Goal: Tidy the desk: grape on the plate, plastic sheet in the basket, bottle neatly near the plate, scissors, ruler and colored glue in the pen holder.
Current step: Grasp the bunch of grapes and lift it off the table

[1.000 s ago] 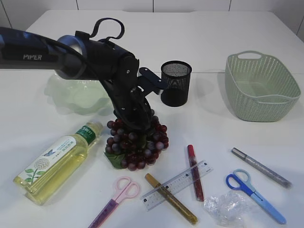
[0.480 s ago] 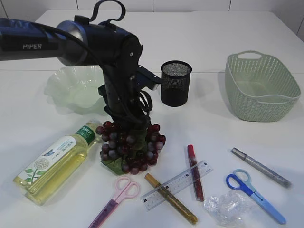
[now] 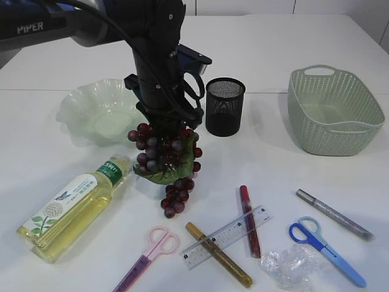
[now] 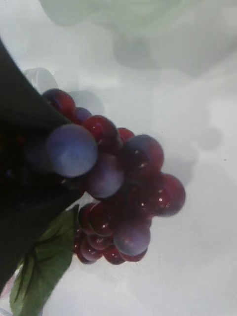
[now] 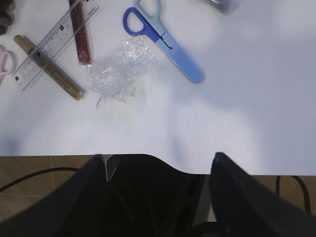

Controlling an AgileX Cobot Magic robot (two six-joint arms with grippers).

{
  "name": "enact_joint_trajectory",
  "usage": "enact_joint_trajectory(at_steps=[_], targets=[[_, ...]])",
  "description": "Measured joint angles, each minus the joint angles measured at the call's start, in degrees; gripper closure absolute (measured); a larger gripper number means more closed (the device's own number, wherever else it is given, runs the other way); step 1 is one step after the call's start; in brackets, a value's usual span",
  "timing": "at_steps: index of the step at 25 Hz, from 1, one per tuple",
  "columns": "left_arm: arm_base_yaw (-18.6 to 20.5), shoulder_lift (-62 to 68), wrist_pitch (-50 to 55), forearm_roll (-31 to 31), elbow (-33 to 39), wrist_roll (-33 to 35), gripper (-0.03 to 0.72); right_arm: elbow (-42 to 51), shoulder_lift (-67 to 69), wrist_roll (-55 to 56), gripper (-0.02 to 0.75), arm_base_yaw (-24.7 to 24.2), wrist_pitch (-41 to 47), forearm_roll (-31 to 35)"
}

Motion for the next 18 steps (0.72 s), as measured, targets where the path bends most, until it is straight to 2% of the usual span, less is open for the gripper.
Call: enact_joint_trajectory(at_steps=[8,18], targets=[[0.00,-0.84,0.41,-0.57,-0.75,-0.91,0.466,0.00,0.00,0.00,0.226,0.00,0.06,0.00],[0.00,-7.96,1.19,-0.57,-0.75,-2.39,0.466,0.00,0.00,0.00,0.226,0.00,-0.14,0.00]])
